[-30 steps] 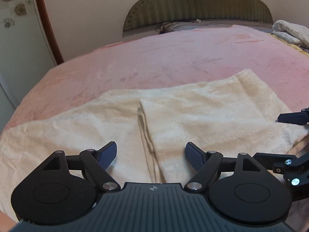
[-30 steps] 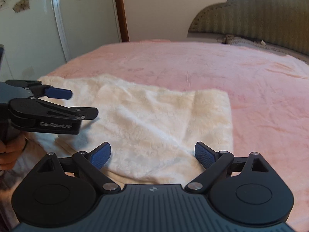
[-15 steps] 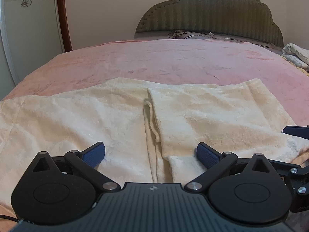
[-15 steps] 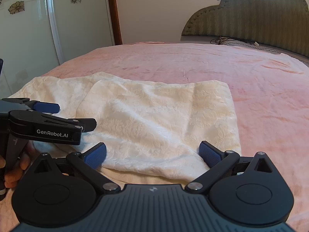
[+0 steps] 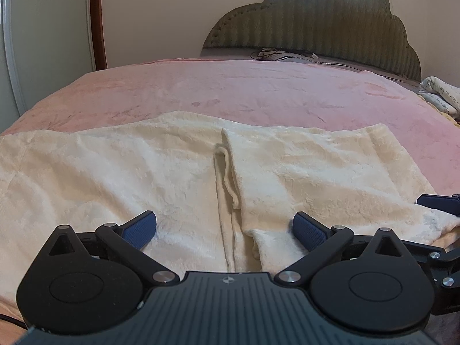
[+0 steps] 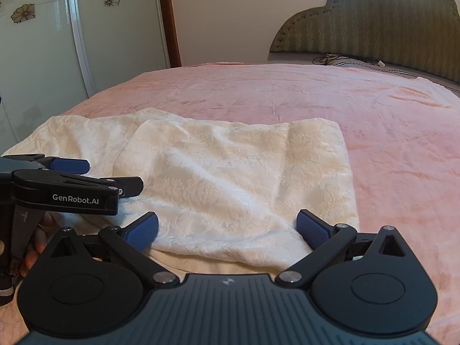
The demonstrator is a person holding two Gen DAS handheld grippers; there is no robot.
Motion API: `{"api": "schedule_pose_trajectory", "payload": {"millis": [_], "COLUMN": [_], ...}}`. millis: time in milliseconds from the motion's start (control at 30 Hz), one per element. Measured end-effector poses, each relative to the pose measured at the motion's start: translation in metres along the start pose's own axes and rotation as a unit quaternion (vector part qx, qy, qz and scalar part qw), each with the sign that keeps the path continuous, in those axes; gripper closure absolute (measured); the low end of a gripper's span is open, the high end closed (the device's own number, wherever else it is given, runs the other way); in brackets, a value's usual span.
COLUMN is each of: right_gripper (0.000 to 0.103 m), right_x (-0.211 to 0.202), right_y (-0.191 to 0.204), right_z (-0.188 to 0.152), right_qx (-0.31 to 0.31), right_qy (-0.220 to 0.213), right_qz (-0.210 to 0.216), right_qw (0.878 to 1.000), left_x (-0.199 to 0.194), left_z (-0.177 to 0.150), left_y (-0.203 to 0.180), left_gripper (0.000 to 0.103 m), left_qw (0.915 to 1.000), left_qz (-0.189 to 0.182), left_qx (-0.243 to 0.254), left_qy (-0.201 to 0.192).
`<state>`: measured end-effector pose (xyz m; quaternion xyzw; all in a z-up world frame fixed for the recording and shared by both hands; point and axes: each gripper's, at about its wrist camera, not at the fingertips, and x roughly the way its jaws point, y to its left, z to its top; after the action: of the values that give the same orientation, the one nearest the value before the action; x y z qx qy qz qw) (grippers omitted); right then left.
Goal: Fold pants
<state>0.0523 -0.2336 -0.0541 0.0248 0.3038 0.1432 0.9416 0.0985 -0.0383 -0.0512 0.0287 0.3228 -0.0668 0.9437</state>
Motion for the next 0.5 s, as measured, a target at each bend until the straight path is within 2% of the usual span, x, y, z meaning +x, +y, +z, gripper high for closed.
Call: {"api": "schedule_pose_trajectory", "payload": {"millis": [133, 233, 367, 500], "right_gripper": [0.0, 0.0, 0.0, 0.0], "right_x": [-0.001, -0.004, -0.006, 0.006], "right_y": [0.0, 0.013, 0.057, 0.118], "right_z": [0.001, 0.01, 0.028, 0.045], "right_qx": [0.002, -0.004, -0.085, -0.183], "right_qy": [0.003, 0.002, -0.029, -0.044], "right_qz": [0.0, -0.018, 0.014, 0.062], "right_qw": [1.0, 1.0, 0.996, 0.98], "left_x": [-0.005, -0.024, -0.05, -0.075], "left_z": [0.004, 0.008, 0.015, 0.021], "left_y": [0.005, 0.016, 0.05, 0.11], "left_gripper": [0.0, 0.001, 0.001, 0.001], "left_qw": [0.9997, 0.9997, 0.999, 0.9948], "left_qz": [-0.014, 0.008, 0.032, 0.086], "left_qx": [0.017, 0.015, 0.012, -0.045], "left_qy": [0.005, -0.015, -0.03, -0.03]}}
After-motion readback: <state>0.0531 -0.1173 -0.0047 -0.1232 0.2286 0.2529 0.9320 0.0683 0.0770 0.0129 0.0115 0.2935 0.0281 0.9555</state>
